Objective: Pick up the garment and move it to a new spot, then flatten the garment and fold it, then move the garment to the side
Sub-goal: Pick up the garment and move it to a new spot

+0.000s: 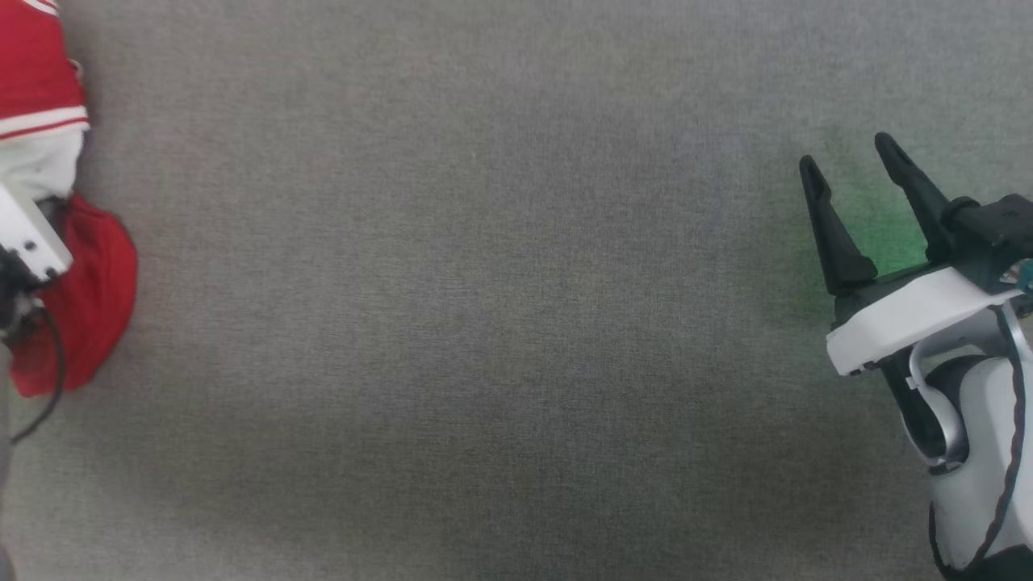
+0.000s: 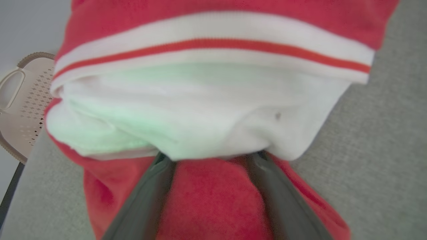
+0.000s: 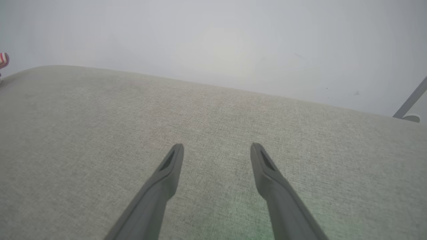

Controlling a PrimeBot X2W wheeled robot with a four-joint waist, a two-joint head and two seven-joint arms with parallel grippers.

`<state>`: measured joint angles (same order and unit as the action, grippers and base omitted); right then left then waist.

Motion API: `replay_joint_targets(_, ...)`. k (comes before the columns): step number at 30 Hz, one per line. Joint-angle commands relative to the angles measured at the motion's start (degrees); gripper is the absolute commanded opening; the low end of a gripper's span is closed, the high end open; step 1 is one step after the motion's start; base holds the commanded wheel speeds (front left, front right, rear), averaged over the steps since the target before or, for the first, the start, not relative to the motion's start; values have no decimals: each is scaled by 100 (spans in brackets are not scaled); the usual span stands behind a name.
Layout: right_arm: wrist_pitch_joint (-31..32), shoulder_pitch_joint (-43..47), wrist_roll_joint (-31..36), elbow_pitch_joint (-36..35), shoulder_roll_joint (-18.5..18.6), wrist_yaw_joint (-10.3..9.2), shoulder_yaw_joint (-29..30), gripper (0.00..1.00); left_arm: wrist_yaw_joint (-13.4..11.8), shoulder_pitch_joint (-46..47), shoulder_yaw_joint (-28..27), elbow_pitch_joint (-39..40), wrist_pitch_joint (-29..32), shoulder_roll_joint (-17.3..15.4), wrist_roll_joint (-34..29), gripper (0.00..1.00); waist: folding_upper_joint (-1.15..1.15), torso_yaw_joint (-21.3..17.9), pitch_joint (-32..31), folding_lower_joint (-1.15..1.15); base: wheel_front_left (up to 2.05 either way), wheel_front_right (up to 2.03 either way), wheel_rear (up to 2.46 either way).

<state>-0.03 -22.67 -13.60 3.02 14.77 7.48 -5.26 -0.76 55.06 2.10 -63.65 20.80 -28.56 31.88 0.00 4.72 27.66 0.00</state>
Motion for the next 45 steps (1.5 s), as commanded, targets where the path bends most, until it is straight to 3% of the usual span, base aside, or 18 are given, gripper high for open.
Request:
replay_joint_targets(1, 15, -83, 18, -74, 20, 2, 14, 100, -28, -104, 61, -242, 189, 133, 23, 100, 0, -50, 136, 0, 0, 0, 0)
replay_joint_targets(8, 142, -106, 58, -225, 76, 1, 85, 100, 80, -35, 219, -782, 341, 442, 4, 100, 0, -15, 287, 0, 0, 0, 0)
replay_joint_targets(9, 154, -102, 67, -231, 82, 2, 95, 100, 92, -17, 230, -816, 322, 473, 14, 71, 0, -2, 289, 0, 0, 0, 0)
replay_joint_targets(10, 162, -94, 74, -233, 84, 1, 110, 100, 95, -4, 267, -814, 187, 487, -37, 0, 0, 15, 281, 0, 0, 0, 0)
replay_joint_targets(13, 143, -41, 82, -212, 67, 1, 176, 100, 213, 173, 193, -779, -47, 478, 63, 0, 0, 70, 183, 0, 0, 0, 0)
replay_joint_targets(20, 42, 126, 30, -67, -1, 1, 268, 100, 400, 659, 409, -473, -820, -77, -261, 0, 0, 217, -265, 0, 0, 0, 0)
replay_joint_targets(29, -102, 296, 12, 146, -161, 1, 365, 100, 613, 1075, 775, -60, -1046, -352, -572, 0, 0, 394, -918, 0, 0, 0, 0)
replay_joint_targets(38, -195, 512, -20, 310, -337, 1, 430, 100, 715, 1443, 1132, 728, -695, -634, -779, 0, 0, 476, -1547, 0, 0, 0, 0)
replay_joint_targets(45, -282, 606, -36, 378, -464, 1, 497, 100, 712, 1362, 1289, 1802, -45, -816, -762, 0, 0, 399, -1911, 0, 0, 0, 0)
